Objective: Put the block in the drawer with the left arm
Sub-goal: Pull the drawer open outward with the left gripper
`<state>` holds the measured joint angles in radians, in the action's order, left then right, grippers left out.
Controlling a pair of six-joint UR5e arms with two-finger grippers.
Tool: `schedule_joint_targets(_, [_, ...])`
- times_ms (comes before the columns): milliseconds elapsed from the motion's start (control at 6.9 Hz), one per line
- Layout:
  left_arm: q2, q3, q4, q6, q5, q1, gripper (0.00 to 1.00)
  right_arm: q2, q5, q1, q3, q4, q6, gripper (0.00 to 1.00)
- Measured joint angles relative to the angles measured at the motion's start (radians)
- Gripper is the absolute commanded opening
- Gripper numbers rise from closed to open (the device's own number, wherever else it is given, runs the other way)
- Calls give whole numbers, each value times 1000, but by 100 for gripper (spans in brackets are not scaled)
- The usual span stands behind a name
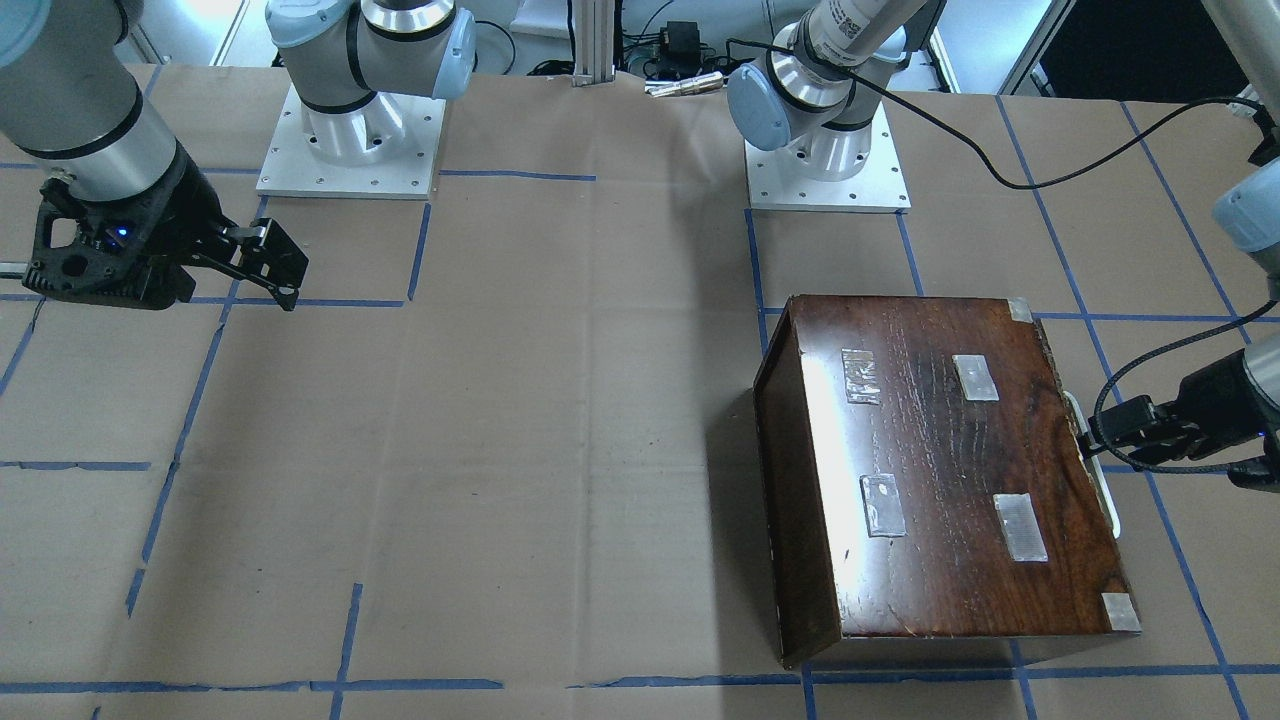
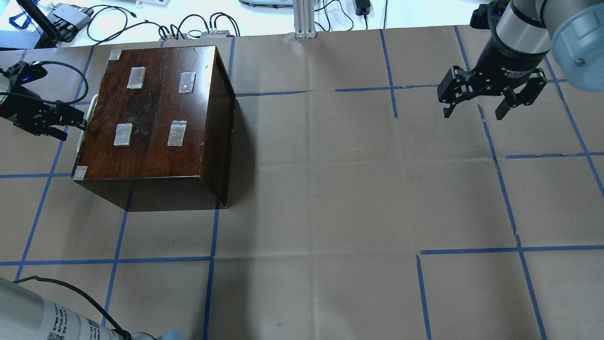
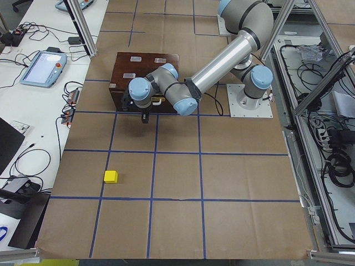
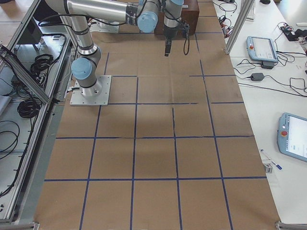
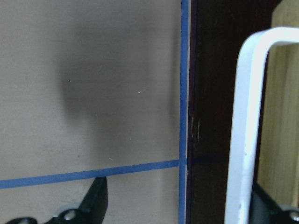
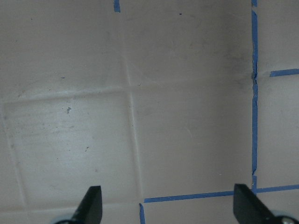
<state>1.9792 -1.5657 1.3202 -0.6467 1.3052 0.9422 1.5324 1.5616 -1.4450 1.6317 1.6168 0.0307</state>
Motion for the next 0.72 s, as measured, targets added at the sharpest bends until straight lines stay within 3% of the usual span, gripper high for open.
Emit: schedule_joint_targets(725, [2,0,-52,-1,45,-9,98,0,0,0,-1,-1,0,100])
